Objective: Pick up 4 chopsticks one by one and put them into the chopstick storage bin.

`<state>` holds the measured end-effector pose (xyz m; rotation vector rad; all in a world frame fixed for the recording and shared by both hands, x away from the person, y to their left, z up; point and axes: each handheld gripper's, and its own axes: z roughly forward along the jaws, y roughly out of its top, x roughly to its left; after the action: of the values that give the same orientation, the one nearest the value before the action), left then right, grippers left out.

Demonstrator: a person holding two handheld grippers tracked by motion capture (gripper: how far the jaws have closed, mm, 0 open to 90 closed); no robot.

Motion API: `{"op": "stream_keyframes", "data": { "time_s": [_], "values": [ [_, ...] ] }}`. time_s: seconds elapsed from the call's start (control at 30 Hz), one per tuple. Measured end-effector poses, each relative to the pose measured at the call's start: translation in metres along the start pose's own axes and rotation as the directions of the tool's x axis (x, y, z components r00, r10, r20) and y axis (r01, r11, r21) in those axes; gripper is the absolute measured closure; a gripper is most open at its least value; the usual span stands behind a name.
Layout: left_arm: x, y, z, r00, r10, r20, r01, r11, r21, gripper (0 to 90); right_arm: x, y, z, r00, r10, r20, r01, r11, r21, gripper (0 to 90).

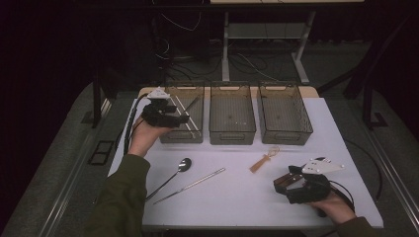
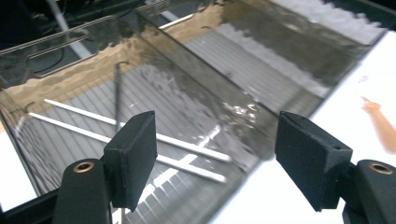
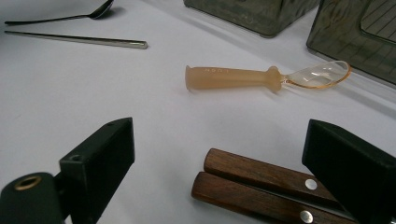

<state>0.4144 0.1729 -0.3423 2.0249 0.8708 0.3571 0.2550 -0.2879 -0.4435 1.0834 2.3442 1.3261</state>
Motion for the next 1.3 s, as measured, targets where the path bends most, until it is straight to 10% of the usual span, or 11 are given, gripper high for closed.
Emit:
{"op": "stream_keyframes", "data": {
  "time_s": [0.53, 1.3],
  "values": [
    [-0.047, -0.046, -0.03, 0.9985, 0.022, 0.05, -0.021, 0.9996, -0.017, 32.5, 0.0, 0.0, -0.001, 1.0, -0.003, 0.003, 0.003, 1.0, -0.003, 9.5],
    [-0.099, -0.1, -0.022, 0.982, 0.035, 0.186, -0.04, 0.9989, 0.025, 70.5, 0.001, 0.001, -0.001, 0.9999, -0.007, 0.01, 0.007, 1.0, -0.004, 9.5]
  ]
}}
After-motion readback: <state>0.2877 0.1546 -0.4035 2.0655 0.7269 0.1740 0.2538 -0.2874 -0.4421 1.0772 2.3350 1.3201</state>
